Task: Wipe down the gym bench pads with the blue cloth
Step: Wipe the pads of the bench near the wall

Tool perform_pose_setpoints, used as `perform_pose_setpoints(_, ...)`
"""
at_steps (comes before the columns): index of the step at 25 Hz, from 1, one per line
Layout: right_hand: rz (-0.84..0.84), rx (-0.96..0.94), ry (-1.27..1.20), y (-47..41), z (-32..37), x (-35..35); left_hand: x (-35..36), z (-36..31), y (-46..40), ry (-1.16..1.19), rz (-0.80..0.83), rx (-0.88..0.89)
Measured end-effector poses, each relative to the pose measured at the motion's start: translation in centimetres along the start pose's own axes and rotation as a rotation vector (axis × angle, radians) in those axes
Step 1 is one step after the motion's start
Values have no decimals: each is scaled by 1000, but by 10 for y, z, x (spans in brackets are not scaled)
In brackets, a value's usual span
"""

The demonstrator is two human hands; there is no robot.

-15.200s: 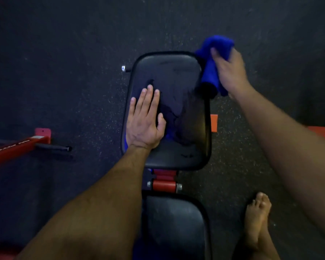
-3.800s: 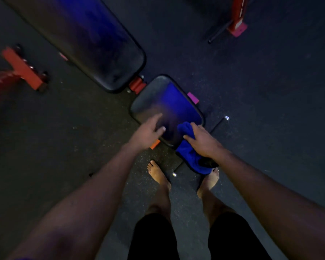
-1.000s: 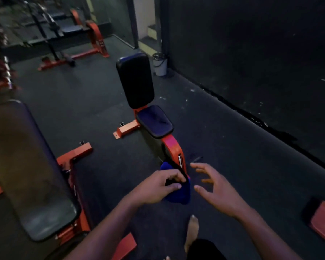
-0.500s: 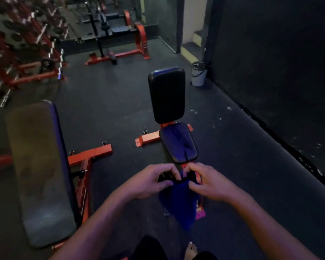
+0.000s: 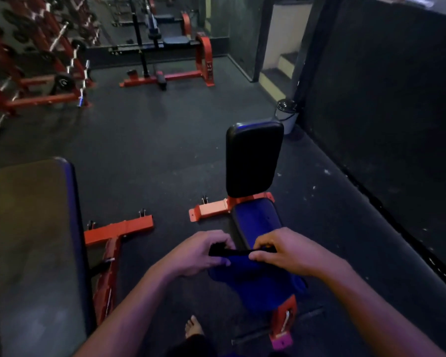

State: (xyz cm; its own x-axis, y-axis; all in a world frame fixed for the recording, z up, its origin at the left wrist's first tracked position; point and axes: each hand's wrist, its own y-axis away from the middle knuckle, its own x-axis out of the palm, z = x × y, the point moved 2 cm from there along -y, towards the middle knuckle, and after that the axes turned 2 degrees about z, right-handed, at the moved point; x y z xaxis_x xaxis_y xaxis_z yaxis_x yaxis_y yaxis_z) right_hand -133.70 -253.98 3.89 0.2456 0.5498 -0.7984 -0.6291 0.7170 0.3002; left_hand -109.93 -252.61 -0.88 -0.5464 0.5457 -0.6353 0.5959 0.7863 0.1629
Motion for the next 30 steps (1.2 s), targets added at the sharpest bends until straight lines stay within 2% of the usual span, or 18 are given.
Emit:
perform_pose_setpoints(2, -75, -1, -138, -26, 5, -18, -28, 27, -20, 24, -125, -16)
perform_pose_setpoints(3, -143, 2, -244, -35, 5, -27, -39, 40, -29, 109, -236, -82)
perform_pose_setpoints(5, -287, 18, -466, -50, 1, -42, -49, 60, -42, 529, -461, -363)
perform_pose_setpoints(6, -350, 28, -574, -57, -3, -46, -47, 67, -46, 759, -502, -511)
perform_pose_setpoints(8, -432, 41, -749, -71, -11, -50, -34, 74, -56, 1082, -353, -626)
perform_pose_setpoints(10, -488, 43, -854, -89, -19, -55, -32, 74, -72, 1265, -196, -544)
perform_pose_setpoints(13, -538, 41, -952, -113, -35, -62, -57, 76, -97, 1331, -239, -476)
perform_pose_setpoints(16, -592, 60, -919, -137, -64, -71, -96, 94, -125, 1260, -309, -392)
perform_pose_setpoints(19, -753, 154, -627, -166, -107, -91, -123, 109, -166, 1139, -255, -342)
perform_pose_setpoints(20, -759, 163, -610, -175, -122, -99, -129, 110, -185, 1069, -237, -361)
perform_pose_setpoints(22, -706, 162, -653, -192, -151, -114, -142, 106, -226, 843, -232, -375)
perform_pose_setpoints(24, -701, 168, -625, -204, -166, -124, -160, 101, -257, 598, -254, -309)
perform_pose_setpoints(28, -872, 326, -706, -222, -206, -154, -187, 94, -327, 110, -125, -125)
perform_pose_setpoints(30, -902, 405, -752, -227, -232, -169, -190, 94, -359, 58, -109, -109)
